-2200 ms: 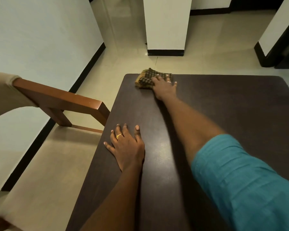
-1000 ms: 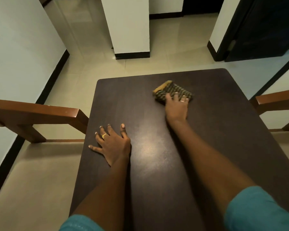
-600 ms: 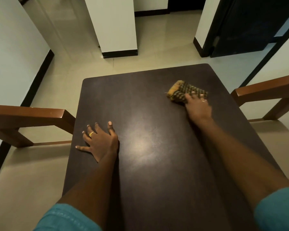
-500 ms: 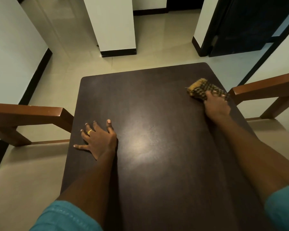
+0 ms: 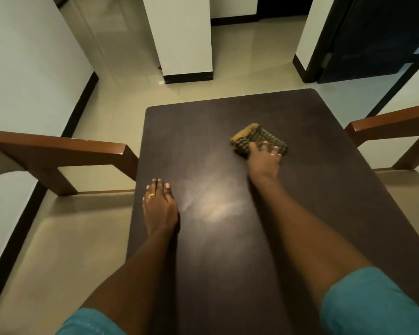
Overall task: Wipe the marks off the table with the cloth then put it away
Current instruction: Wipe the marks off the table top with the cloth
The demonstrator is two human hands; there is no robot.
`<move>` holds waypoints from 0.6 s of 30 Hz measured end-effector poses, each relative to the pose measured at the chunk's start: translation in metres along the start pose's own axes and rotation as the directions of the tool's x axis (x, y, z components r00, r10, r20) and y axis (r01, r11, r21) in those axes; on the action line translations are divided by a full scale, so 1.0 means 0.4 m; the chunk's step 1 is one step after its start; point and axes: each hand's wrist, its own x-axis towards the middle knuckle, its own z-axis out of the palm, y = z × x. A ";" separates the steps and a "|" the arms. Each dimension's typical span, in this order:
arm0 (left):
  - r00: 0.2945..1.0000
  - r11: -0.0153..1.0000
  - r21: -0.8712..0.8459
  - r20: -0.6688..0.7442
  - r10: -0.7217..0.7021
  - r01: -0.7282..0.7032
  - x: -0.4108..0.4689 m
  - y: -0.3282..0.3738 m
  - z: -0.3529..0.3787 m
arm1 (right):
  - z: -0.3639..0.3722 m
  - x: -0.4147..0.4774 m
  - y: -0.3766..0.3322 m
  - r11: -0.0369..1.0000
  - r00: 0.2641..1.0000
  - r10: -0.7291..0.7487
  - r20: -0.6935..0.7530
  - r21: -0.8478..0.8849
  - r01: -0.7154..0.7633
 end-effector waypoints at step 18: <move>0.999 0.955 0.293 -0.010 -0.038 0.040 -0.211 -0.144 -0.089 | 0.095 -0.314 -0.229 0.880 0.865 -0.476 0.160 0.073 0.470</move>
